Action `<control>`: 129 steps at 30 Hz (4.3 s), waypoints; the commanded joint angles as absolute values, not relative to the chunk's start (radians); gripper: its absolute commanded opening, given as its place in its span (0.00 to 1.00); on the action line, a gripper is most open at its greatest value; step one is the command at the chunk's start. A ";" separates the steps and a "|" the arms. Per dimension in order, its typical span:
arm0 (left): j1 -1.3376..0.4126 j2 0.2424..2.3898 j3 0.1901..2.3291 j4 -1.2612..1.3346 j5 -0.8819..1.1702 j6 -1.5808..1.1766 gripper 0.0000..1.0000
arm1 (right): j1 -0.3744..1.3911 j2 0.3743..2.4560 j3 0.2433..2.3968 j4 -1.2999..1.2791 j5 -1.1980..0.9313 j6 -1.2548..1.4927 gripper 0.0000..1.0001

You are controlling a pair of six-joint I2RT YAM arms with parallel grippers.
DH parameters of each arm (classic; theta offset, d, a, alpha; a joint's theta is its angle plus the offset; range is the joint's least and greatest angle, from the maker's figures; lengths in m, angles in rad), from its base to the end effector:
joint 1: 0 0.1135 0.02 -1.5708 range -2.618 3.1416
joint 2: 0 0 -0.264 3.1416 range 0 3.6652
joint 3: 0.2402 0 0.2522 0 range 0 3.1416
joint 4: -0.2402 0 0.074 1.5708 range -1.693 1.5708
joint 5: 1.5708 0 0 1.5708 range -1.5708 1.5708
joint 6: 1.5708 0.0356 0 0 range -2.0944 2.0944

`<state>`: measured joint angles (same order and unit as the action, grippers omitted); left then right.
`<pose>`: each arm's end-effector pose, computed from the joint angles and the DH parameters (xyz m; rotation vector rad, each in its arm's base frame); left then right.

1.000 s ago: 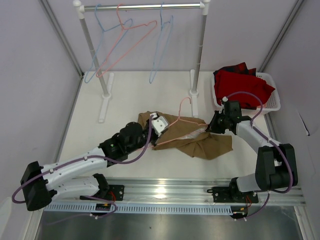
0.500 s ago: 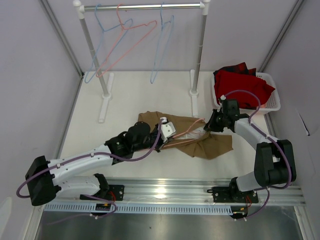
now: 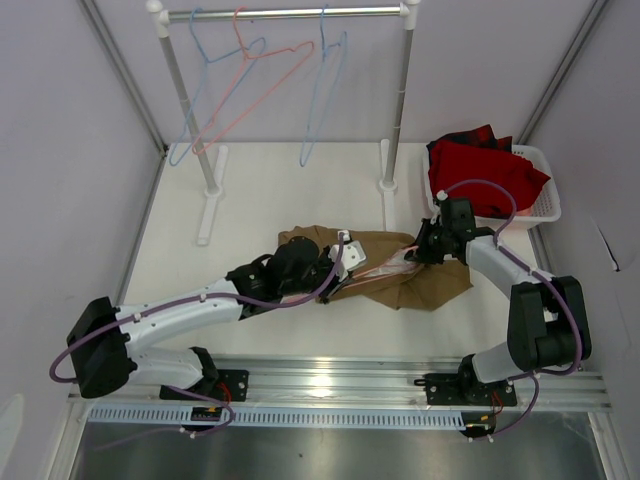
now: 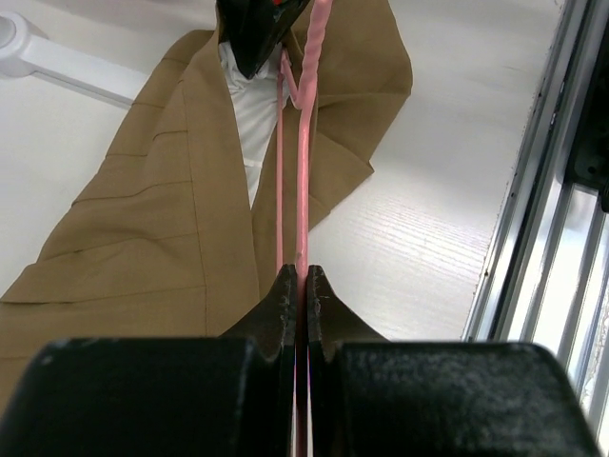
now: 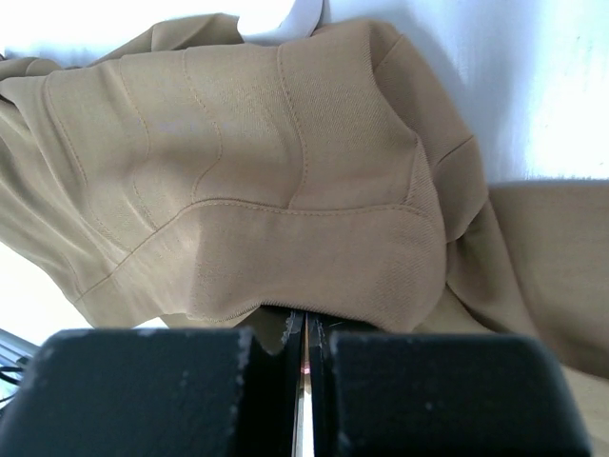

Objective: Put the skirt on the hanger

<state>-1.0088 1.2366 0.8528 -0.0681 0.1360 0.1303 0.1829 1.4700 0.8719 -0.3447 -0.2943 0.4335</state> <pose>0.1458 -0.2406 0.2791 1.2000 1.7090 -0.6842 0.2864 0.0635 0.2004 0.1979 2.5585 0.6145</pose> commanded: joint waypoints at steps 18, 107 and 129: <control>-1.017 1.128 0.838 -0.058 -0.058 0.120 0.00 | 0.183 1.417 0.960 -0.403 -0.247 0.416 0.00; -1.017 1.108 0.838 0.055 0.031 0.110 0.00 | 0.141 1.358 0.999 -0.422 -0.232 0.411 0.33; -1.017 1.101 0.825 0.094 0.061 0.092 0.00 | 0.141 1.338 1.019 -0.431 -0.204 0.416 0.37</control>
<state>-1.0115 1.1149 0.8207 0.0216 0.0299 0.1108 0.1364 1.3697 0.9771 -0.4393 -0.2192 0.4179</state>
